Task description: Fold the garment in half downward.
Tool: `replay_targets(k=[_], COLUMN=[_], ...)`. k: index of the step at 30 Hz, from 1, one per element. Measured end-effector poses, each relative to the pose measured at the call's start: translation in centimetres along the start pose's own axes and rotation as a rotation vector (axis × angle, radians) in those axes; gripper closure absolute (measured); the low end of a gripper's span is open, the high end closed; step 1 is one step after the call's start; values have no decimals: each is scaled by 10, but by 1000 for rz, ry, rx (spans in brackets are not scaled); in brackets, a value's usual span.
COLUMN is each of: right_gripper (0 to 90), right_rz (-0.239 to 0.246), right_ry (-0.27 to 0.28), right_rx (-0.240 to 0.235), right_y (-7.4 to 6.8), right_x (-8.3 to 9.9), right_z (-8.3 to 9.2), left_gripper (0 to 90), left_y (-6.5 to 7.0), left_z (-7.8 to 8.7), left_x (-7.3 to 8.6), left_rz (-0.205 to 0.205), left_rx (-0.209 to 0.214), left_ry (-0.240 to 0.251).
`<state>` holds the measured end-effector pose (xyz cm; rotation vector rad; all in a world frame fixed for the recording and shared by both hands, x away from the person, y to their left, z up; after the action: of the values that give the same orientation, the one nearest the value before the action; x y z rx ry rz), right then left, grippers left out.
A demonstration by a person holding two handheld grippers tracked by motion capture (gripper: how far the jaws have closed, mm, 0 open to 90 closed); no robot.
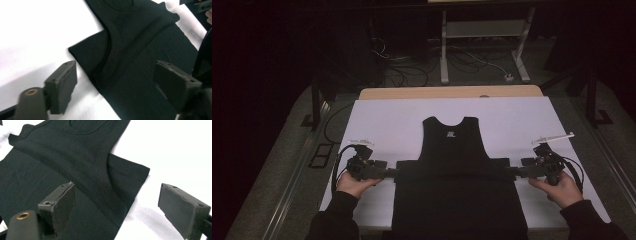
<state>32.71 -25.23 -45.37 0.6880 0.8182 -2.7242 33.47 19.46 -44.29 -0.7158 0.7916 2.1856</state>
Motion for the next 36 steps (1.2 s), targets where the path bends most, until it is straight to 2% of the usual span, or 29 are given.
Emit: replay_targets(k=[3, 7, 12, 17, 22, 25, 28, 36], right_gripper=[42, 0, 0, 0, 0, 0, 0, 0], right_rz=[9, 22, 25, 38, 55, 56, 58, 73], right_ry=[3, 17, 21, 19, 20, 22, 19, 28], right_rx=[2, -2, -20, -29, -17, -6, 1, -3], right_y=[0, 0, 0, 0, 0, 1, 2, 3], right_x=[-3, -8, -14, -20, -24, -27, -30, -43], right_z=[1, 2, 5, 8, 12, 14, 15, 14], left_gripper=[92, 0, 0, 0, 0, 0, 0, 0], left_y=[1, 3, 5, 6, 6, 2, 0, -5], left_z=[0, 0, 2, 2, 2, 2, 2, 2], left_x=[-4, -10, -20, -27, -31, -32, -34, -42], left_rz=[-24, -55, -80, -96, -101, -100, -107, -113], left_rx=[-11, -24, -44, -42, -39, -53, -49, -57], left_ry=[-2, -9, 0, 7, 12, 1, -3, 1])
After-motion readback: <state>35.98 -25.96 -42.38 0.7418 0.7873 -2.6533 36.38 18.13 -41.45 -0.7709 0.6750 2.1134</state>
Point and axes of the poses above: each handheld gripper's, and its own axes: z roughly backward along the jaws, x roughly out of its underside, y roughly to its right, the point moved 6 cm from there along -z, roughly forward along the jaws, and after that the axes turned 11 degrees about -z, right-handed, at the moved point
